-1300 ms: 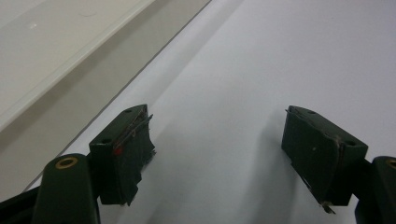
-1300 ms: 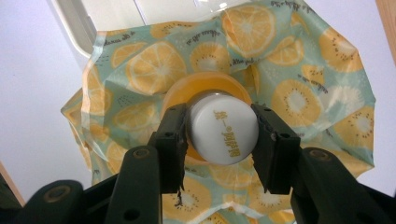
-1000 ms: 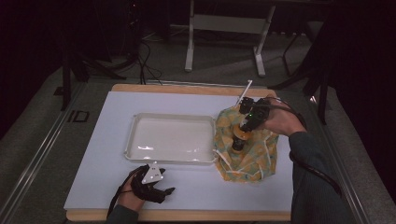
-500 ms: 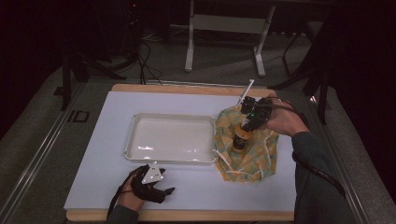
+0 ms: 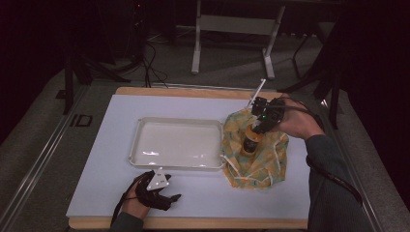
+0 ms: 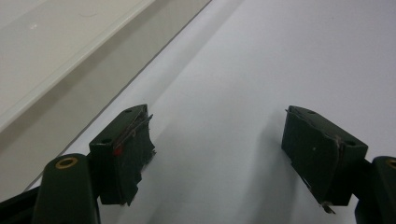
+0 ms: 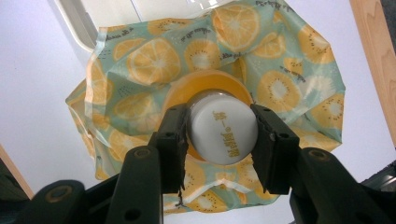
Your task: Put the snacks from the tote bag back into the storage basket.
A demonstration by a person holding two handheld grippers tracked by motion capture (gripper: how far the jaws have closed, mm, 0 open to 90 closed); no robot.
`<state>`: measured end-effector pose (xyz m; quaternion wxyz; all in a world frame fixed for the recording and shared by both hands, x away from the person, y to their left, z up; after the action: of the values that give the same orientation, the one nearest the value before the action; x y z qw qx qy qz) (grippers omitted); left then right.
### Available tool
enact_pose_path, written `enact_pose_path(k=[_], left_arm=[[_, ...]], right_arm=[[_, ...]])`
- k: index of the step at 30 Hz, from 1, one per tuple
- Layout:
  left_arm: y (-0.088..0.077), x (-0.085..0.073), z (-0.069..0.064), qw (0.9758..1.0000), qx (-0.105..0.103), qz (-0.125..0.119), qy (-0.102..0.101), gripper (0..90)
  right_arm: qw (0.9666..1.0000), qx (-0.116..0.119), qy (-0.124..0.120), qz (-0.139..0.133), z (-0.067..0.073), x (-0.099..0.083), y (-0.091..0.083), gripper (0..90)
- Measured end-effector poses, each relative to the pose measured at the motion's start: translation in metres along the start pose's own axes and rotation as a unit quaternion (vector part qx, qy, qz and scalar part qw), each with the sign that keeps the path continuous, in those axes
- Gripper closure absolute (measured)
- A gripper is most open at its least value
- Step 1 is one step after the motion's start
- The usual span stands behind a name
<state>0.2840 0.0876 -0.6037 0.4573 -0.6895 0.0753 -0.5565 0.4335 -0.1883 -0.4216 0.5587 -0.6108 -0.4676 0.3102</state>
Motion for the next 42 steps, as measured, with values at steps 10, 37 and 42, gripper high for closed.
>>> enact_pose_path(k=[10, 37, 42], left_arm=[[0.0, 0.0, 0.0, 1.0, -0.001, 0.0, -0.001, 24.1], [0.0, 0.0, 0.0, 1.0, 0.001, -0.001, 0.001, 24.1], [0.0, 0.0, 0.0, 1.0, 0.002, -0.001, 0.001, 24.0]], right_arm=[[0.9999, -0.006, 0.004, -0.009, -0.003, 0.0, -0.008, 58.7], [0.999, -0.031, -0.003, -0.033, -0.004, 0.018, -0.036, 58.8], [0.9987, -0.034, -0.007, -0.036, -0.003, 0.022, -0.04, 58.8]])
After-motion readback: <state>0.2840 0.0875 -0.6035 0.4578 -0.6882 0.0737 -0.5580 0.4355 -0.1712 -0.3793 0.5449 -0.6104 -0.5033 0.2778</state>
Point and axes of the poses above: each handheld gripper's, and its own axes: y roughly forward along the jaws, x roughly out of its top, z roughly to its left, the point moved 9 cm from there along y, roughly forward along the jaws, and after that the axes turned 3 degrees about z, right-handed, at the moved point
